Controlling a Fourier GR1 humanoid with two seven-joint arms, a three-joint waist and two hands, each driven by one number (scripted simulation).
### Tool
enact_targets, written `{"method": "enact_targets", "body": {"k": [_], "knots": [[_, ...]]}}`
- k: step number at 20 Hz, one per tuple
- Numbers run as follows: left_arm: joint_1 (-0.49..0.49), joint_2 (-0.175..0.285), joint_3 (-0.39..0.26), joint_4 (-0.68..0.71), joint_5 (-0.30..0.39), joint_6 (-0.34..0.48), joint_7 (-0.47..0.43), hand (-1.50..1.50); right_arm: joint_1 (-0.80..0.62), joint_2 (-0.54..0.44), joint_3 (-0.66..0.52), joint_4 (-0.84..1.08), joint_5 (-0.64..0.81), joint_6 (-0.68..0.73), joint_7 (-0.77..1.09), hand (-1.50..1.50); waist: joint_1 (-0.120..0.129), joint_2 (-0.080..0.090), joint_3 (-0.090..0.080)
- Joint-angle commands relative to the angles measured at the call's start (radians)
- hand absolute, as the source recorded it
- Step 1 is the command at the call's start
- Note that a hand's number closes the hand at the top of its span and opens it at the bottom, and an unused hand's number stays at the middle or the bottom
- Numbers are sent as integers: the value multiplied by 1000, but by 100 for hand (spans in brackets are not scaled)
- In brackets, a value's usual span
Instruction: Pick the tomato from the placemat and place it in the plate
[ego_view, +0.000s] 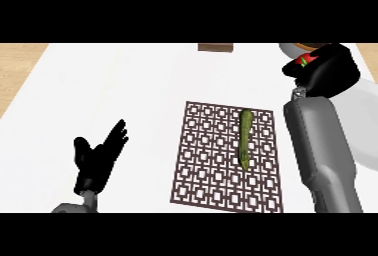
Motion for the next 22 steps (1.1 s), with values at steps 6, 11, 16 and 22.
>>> {"method": "enact_targets", "body": {"k": [6,11,16,22], "knots": [[8,14,23,7,18,-14,9,0,61,-19,-221,81,161,-362,153,150,-25,-5,1],[-18,19,52,7,21,4,18,0,90,-83,-349,114,225,-439,123,150,-38,-8,1],[0,-10,19,14,-1,11,6,0,84,-153,-438,247,165,-557,34,150,-39,-12,2],[-2,26,40,-27,15,-14,44,0,78,-294,-492,438,33,-674,-56,150,-31,-12,3]]}}
